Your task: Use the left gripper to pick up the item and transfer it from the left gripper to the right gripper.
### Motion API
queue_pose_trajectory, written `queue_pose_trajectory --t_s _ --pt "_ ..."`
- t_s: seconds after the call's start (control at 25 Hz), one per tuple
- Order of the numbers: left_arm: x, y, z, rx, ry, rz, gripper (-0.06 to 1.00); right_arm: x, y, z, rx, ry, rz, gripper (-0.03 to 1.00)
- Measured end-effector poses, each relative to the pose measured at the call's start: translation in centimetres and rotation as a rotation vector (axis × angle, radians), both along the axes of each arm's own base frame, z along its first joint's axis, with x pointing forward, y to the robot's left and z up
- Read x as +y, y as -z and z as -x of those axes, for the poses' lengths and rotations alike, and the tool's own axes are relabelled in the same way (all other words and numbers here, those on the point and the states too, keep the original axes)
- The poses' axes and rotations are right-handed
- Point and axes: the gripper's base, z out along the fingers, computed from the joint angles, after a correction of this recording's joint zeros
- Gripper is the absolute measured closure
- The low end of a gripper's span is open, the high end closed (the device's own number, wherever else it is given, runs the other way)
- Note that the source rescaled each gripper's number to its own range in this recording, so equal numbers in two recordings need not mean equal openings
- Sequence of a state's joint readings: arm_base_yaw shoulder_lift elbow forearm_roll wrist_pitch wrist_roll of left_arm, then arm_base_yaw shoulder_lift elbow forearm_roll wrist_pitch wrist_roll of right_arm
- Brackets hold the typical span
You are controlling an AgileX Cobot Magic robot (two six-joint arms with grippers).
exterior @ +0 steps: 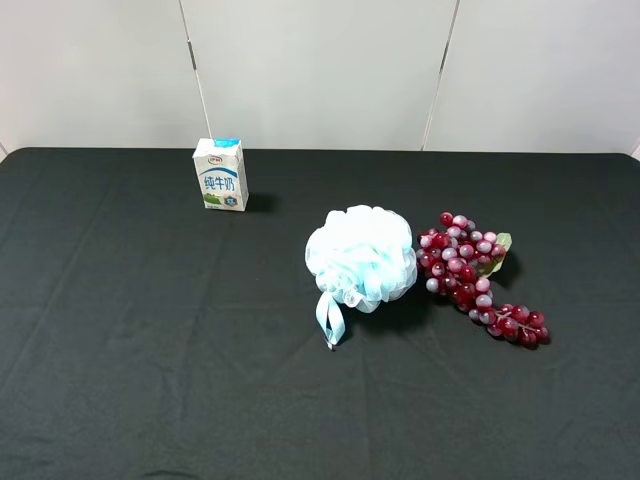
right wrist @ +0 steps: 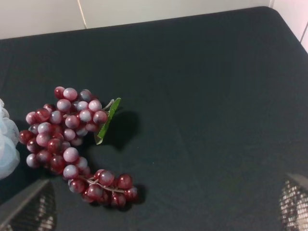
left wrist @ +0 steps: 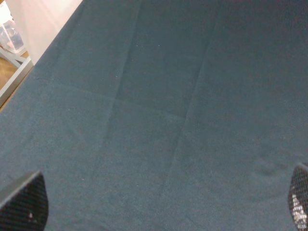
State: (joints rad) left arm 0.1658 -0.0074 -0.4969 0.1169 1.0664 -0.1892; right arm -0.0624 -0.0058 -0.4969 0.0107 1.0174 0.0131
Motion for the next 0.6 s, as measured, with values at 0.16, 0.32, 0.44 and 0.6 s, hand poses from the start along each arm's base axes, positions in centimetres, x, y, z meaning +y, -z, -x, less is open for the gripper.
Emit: queue_pose_trajectory --t_s 0.16,0.32,0.44,0.6 --pt "0.00 0.00 0.00 0.000 0.000 0.000 -0.06 0.00 0.00 0.00 0.000 0.000 0.000 -0.03" --pt "0.00 0.00 0.00 0.000 0.000 0.000 -0.06 0.00 0.00 0.00 0.000 0.000 -0.001 -0.03" --pt "0.00 0.00 0.00 0.000 0.000 0.000 -0.06 -0.01 -0.01 0.00 -0.001 0.001 0.000 -0.03" --pt "0.00 0.00 0.00 0.000 0.000 0.000 -0.06 -0.01 -0.01 0.00 -0.001 0.001 0.000 -0.03"
